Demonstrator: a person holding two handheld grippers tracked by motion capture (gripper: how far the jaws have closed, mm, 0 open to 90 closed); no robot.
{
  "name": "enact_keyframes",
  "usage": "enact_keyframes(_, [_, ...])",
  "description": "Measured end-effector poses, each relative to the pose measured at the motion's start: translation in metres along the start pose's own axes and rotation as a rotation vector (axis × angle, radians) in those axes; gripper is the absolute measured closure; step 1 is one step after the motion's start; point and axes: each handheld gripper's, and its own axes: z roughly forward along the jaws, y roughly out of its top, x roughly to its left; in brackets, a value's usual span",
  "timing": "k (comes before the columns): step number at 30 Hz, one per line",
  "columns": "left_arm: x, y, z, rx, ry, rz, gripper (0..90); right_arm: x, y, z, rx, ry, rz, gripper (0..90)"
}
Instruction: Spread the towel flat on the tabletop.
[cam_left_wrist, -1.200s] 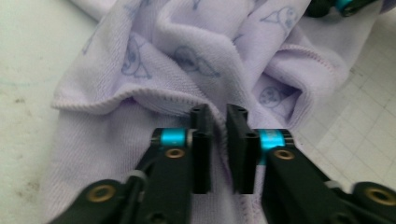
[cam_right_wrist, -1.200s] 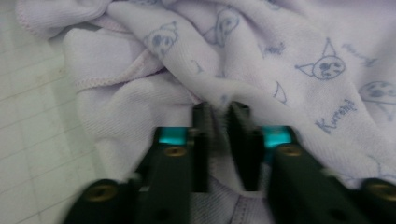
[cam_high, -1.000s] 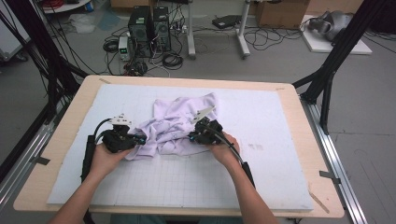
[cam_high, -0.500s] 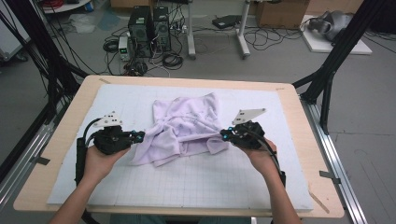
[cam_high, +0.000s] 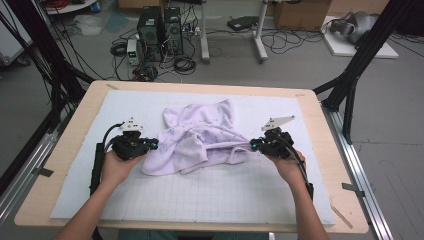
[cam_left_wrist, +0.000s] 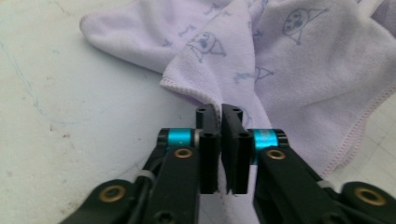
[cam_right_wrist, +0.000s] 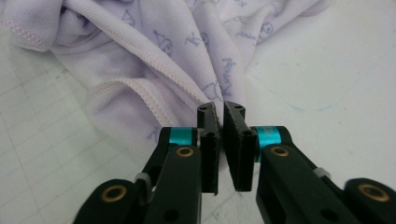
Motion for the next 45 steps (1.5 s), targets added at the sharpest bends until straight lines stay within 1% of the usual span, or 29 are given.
enact_keyframes(2, [-0.002,0.001,-0.006,-0.025,-0.002,0.003,76.5,0.002,0.002,-0.003,-0.031,0.027,-0.008,74.6])
enact_keyframes(3, [-0.004,0.002,-0.01,-0.041,-0.002,0.009,74.3,0.002,0.003,-0.005,-0.049,0.043,-0.016,73.4])
enact_keyframes(4, [-0.005,0.002,-0.013,-0.047,-0.001,0.013,72.0,0.003,0.005,-0.009,-0.056,0.048,-0.016,72.0])
enact_keyframes(5, [-0.006,0.003,-0.015,-0.053,-0.007,0.018,71.6,0.005,0.006,-0.011,-0.06,0.048,-0.017,71.7])
enact_keyframes(6, [-0.007,0.003,-0.016,-0.054,-0.008,0.021,70.4,0.006,0.009,-0.014,-0.071,0.045,-0.027,70.8])
enact_keyframes(7, [-0.008,0.002,-0.018,-0.052,-0.019,0.026,69.2,0.008,0.01,-0.015,-0.076,0.044,-0.034,70.2])
enact_keyframes(10, [-0.014,0.001,-0.02,-0.042,-0.037,0.054,65.6,0.016,0.02,-0.021,-0.101,0.032,-0.057,68.2])
enact_keyframes(12, [-0.017,-0.001,-0.018,-0.033,-0.049,0.067,64.1,0.02,0.027,-0.024,-0.121,0.042,-0.062,67.5])
enact_keyframes(14, [-0.018,-0.005,-0.013,-0.016,-0.061,0.071,62.1,0.025,0.034,-0.021,-0.125,0.062,-0.073,67.0])
enact_keyframes(16, [-0.019,-0.009,-0.007,0.017,-0.063,0.078,61.3,0.031,0.039,-0.012,-0.114,0.076,-0.09,65.1])
enact_keyframes(18, [-0.02,-0.015,0.0,0.04,-0.073,0.078,59.8,0.038,0.045,0.001,-0.085,0.09,-0.11,63.9])
enact_keyframes(20, [-0.02,-0.021,0.008,0.074,-0.076,0.08,59.2,0.045,0.05,0.015,-0.073,0.112,-0.117,62.7])
enact_keyframes(21, [-0.019,-0.023,0.012,0.096,-0.073,0.085,58.4,0.048,0.052,0.023,-0.065,0.123,-0.123,62.8])
enact_keyframes(22, [-0.017,-0.025,0.016,0.125,-0.073,0.085,57.8,0.052,0.055,0.03,-0.053,0.134,-0.139,63.1])
enact_keyframes(23, [-0.016,-0.026,0.019,0.139,-0.077,0.076,57.0,0.055,0.057,0.038,-0.038,0.142,-0.154,63.1])
enact_keyframes(24, [-0.014,-0.027,0.023,0.156,-0.082,0.066,56.1,0.058,0.059,0.043,-0.028,0.144,-0.157,63.1])
enact_keyframes(26, [-0.012,-0.028,0.027,0.17,-0.081,0.06,57.1,0.062,0.063,0.058,-0.011,0.164,-0.164,63.0])
enact_keyframes(27, [-0.012,-0.028,0.028,0.163,-0.08,0.068,59.1,0.063,0.064,0.063,-0.003,0.165,-0.167,63.1])
enact_keyframes(29, [-0.013,-0.027,0.028,0.166,-0.06,0.075,65.8,0.066,0.067,0.073,0.01,0.166,-0.163,64.2])
enact_keyframes(31, [-0.012,-0.027,0.028,0.169,-0.051,0.083,73.0,0.068,0.068,0.081,0.02,0.167,-0.164,70.2])
enact_keyframes(32, [-0.012,-0.027,0.028,0.169,-0.052,0.087,78.7,0.068,0.068,0.086,0.036,0.187,-0.158,76.7])
enact_keyframes(33, [-0.013,-0.027,0.028,0.167,-0.05,0.088,82.4,0.069,0.068,0.09,0.06,0.204,-0.162,84.5])
enact_keyframes(35, [-0.014,-0.027,0.027,0.173,-0.056,0.093,84.8,0.07,0.067,0.095,0.091,0.213,-0.164,85.9])
enact_keyframes(37, [-0.016,-0.027,0.024,0.165,-0.059,0.102,85.4,0.07,0.065,0.093,0.089,0.225,-0.159,86.6])
enact_keyframes(39, [-0.019,-0.025,0.016,0.129,-0.063,0.107,85.5,0.068,0.063,0.085,0.065,0.232,-0.157,86.7])
enact_keyframes(42, [-0.022,-0.023,-0.001,0.078,-0.062,0.111,85.8,0.065,0.058,0.066,0.036,0.229,-0.165,86.9])
enact_keyframes(45, [-0.022,-0.025,-0.016,0.052,-0.054,0.115,85.9,0.062,0.051,0.045,0.017,0.203,-0.171,86.9])
